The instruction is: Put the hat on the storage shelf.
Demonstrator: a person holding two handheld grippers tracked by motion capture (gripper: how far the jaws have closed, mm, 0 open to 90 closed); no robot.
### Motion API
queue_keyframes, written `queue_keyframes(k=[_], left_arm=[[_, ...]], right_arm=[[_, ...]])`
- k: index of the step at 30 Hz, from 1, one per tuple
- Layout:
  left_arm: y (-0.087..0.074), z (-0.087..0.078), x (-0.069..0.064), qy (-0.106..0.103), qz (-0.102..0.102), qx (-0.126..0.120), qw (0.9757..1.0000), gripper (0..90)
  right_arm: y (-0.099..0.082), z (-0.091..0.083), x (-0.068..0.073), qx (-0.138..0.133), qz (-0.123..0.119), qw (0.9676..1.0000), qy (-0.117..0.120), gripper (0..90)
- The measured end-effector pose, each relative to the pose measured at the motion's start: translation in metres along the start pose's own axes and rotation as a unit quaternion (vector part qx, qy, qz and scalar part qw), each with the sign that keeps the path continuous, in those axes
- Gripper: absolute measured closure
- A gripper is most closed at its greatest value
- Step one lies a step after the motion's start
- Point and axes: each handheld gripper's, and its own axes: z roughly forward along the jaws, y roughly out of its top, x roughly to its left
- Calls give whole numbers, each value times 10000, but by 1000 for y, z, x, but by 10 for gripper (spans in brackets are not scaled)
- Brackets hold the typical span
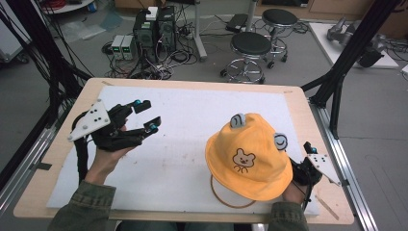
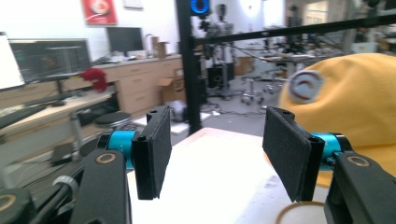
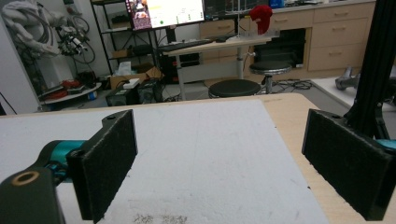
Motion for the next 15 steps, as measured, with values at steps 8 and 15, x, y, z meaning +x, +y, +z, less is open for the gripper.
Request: queue_keyframes(k=[8, 15], left_arm=[[-14, -26, 18, 569, -165, 19, 9982, 402], [-24, -48, 28, 941, -300, -22, 9951, 402]], right_arm=[[-1, 1, 3, 62, -47, 9999, 69, 90], [-1, 1, 3, 62, -59, 9999, 63, 90]])
